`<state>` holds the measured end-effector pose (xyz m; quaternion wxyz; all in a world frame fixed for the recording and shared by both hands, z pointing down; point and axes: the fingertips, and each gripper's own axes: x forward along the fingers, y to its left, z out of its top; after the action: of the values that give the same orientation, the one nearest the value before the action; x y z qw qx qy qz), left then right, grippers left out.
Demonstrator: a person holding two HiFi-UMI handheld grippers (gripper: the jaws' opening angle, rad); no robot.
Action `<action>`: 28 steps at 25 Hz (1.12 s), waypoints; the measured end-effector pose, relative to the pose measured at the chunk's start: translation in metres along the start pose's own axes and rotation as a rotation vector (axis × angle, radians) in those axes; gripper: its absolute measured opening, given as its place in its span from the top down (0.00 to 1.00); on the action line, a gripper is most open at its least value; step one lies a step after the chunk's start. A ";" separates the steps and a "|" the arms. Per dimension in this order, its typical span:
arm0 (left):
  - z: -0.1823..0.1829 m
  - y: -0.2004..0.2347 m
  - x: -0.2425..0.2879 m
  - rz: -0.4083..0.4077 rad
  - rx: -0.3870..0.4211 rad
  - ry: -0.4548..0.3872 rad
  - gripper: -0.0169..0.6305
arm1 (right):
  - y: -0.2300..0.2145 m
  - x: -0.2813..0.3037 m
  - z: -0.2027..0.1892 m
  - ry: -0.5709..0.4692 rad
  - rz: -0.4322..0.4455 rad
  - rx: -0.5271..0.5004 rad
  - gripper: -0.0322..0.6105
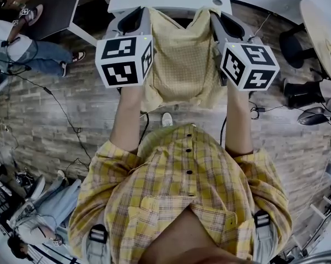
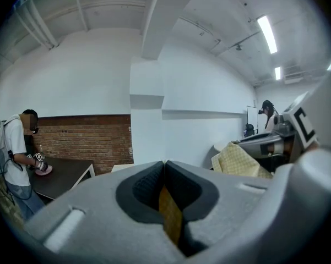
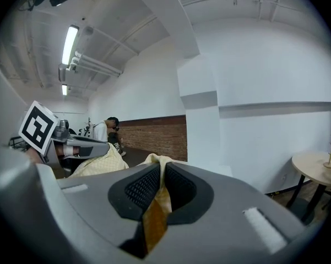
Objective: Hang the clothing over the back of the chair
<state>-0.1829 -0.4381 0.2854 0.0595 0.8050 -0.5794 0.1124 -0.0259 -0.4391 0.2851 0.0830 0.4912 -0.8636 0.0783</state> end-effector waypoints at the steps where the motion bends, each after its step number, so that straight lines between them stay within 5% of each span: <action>1: -0.001 0.000 0.001 0.000 -0.001 0.002 0.96 | 0.000 0.001 -0.002 0.005 0.000 0.000 0.89; 8: -0.004 0.002 -0.003 -0.005 -0.013 0.013 0.93 | 0.005 0.001 -0.005 0.031 0.004 -0.012 0.80; 11: -0.004 0.002 -0.004 -0.004 -0.011 0.024 0.82 | 0.006 -0.001 -0.010 0.084 0.009 -0.051 0.74; 22: -0.003 0.005 -0.014 -0.008 -0.012 0.008 0.81 | 0.014 -0.007 -0.016 0.137 -0.015 -0.109 0.74; 28: -0.002 0.001 -0.020 -0.013 -0.002 0.000 0.81 | 0.012 -0.011 -0.026 0.240 -0.069 -0.271 0.74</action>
<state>-0.1898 -0.4194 0.2822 0.0611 0.8088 -0.5741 0.1116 -0.0294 -0.4182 0.3071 0.2537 0.4920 -0.8326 0.0163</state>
